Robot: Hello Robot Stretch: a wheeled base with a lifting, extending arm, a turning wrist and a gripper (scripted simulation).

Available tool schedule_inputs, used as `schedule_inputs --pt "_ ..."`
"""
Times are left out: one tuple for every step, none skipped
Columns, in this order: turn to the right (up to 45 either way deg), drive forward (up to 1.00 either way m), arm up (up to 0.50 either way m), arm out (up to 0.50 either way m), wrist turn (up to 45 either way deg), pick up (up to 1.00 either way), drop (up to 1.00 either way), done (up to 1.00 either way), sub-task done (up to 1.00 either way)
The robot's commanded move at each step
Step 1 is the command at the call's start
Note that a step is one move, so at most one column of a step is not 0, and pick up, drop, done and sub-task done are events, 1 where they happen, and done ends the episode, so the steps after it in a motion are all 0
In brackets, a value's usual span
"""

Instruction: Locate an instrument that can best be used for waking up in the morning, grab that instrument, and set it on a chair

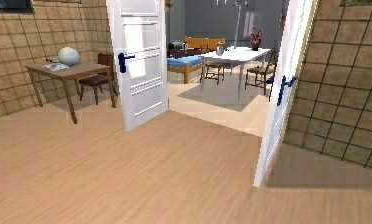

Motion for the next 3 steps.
schedule_inputs --pt "0.0 0.0 0.0 -0.18 0.0 0.0 0.0 0.0 0.0" --pt "-45.0 0.0 0.0 0.0 0.0 0.0 0.0 0.0 0.0" --pt "-9.0 0.0 0.0 0.0 0.0 0.0 0.0 0.0 0.0"
